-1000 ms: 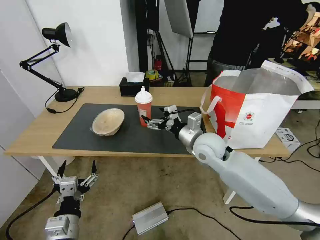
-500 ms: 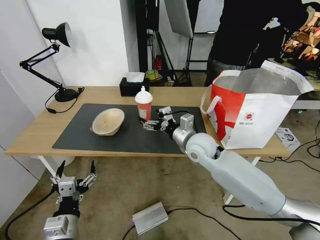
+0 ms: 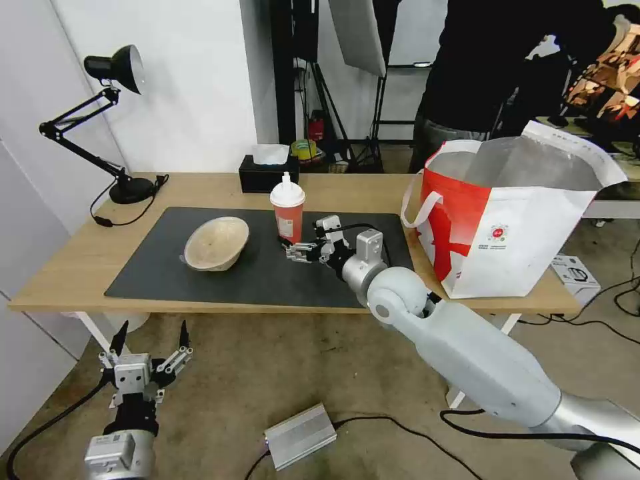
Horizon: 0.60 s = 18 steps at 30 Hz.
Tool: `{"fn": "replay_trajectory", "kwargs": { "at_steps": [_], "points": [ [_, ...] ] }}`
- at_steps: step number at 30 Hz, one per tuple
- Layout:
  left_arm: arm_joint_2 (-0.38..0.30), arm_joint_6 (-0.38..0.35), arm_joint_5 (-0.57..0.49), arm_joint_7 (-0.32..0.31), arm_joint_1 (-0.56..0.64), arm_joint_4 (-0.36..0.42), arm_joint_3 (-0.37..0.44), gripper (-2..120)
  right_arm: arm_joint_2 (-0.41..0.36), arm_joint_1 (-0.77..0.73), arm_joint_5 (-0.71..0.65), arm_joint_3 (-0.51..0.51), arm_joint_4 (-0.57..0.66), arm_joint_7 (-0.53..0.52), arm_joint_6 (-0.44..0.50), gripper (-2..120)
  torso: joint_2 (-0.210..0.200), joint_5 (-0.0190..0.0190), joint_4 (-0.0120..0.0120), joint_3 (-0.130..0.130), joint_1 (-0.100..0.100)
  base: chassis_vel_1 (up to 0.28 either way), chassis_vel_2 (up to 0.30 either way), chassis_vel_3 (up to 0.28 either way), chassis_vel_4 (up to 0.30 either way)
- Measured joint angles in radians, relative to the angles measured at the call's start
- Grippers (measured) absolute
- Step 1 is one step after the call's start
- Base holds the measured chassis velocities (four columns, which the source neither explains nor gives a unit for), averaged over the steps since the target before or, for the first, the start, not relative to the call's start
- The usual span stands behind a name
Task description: Pick up the trash from the table and place it into the takeout bag.
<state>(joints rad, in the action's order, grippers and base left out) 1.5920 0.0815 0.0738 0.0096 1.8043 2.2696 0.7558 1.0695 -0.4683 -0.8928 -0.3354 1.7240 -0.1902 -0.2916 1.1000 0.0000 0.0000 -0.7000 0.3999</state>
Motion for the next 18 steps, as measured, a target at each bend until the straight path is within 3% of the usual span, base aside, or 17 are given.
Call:
{"fn": "replay_trajectory", "kwargs": {
  "at_steps": [18],
  "points": [
    [0.000, 0.000, -0.016, 0.000, -0.001, 0.005, 0.016, 98, 0.045, 0.017, 0.004, 0.019, -0.116, 0.004, 0.018, 100, 0.000, -0.0001, 0.0000, 0.000, 0.000, 0.000, 0.000, 0.000, 0.000]
  ]
}}
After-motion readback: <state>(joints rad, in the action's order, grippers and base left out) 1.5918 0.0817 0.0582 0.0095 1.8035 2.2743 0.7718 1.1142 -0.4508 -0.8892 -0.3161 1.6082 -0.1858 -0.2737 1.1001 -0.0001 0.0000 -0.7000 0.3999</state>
